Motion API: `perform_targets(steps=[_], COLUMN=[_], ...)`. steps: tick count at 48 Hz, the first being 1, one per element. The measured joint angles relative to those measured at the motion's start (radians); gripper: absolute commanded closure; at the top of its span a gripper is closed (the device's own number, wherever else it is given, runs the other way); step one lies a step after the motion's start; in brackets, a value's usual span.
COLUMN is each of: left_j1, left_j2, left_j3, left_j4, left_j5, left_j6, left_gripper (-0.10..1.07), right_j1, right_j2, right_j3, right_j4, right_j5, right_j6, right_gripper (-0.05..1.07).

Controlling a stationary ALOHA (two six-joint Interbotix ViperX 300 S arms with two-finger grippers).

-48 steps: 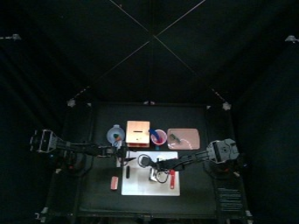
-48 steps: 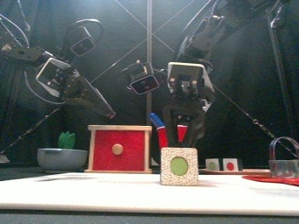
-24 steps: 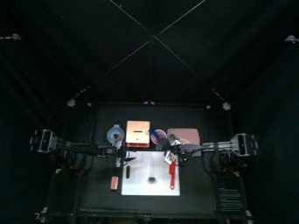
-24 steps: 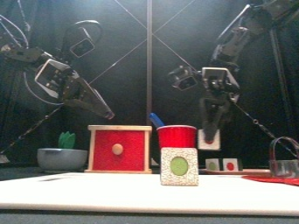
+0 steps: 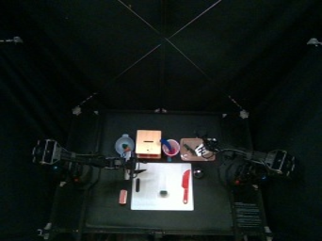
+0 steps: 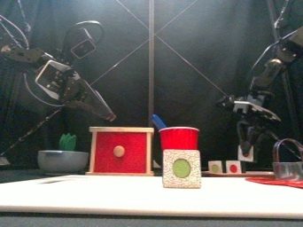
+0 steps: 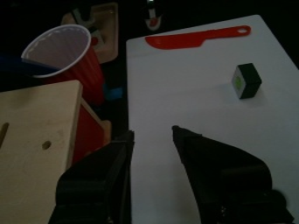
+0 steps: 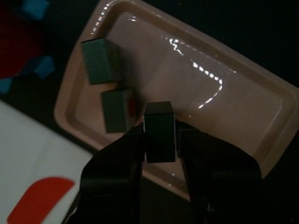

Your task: Move cut sushi roll to plate

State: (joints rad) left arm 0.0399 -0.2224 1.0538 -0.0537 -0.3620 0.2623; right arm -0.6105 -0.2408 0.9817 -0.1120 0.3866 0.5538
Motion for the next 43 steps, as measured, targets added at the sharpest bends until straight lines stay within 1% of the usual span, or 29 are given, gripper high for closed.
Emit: perform_targets(steps=[5,7,12,15,18,22,25,27,30,33,36,39,43], left_j1=[0.000,0.000,0.000,0.000,0.000,0.000,-0.002,-0.002,-0.002,-0.002,0.000,0.000,0.002], left_j2=[0.000,0.000,0.000,0.000,0.000,0.000,0.000,0.000,0.000,0.000,0.000,0.000,0.000], left_j3=[0.000,0.000,0.000,-0.002,0.000,0.000,-0.005,-0.009,-0.018,-0.026,-0.031,-0.032,-0.032], left_j4=[-0.002,0.000,0.000,0.000,-0.002,0.000,0.000,-0.002,-0.002,-0.002,-0.002,0.000,-0.002], left_j5=[0.000,0.002,0.002,0.000,0.000,0.002,0.002,0.002,0.002,0.002,0.002,0.002,0.002], left_j6=[0.000,0.000,0.000,0.000,0.000,0.000,0.000,0.000,0.000,0.000,0.000,0.000,0.000], left_gripper=[0.18,0.18,0.18,0.18,0.18,0.18,0.18,0.18,0.18,0.18,0.18,0.18,0.18], right_j1=[-0.002,-0.002,0.000,0.000,0.009,0.052,0.120,0.193,0.296,0.410,0.517,0.601,0.667], right_j2=[0.049,0.057,0.049,0.015,-0.048,-0.143,-0.201,-0.229,-0.232,-0.198,-0.140,-0.069,0.017], right_j3=[-0.020,-0.023,-0.028,-0.028,-0.029,-0.032,-0.034,-0.035,-0.044,-0.061,-0.095,-0.146,-0.216], right_j4=[-0.002,-0.002,0.000,0.003,0.005,0.008,0.009,0.009,0.012,0.015,0.020,0.023,0.025], right_j5=[-0.023,-0.025,-0.017,-0.002,0.015,0.032,0.034,0.035,0.035,0.035,0.029,0.028,0.028], right_j6=[0.002,0.002,0.002,0.002,0.002,0.002,0.002,0.002,0.003,0.003,0.003,0.003,0.000], right_gripper=[0.11,0.08,0.06,0.07,0.07,0.07,0.07,0.07,0.07,0.07,0.07,0.07,0.07])
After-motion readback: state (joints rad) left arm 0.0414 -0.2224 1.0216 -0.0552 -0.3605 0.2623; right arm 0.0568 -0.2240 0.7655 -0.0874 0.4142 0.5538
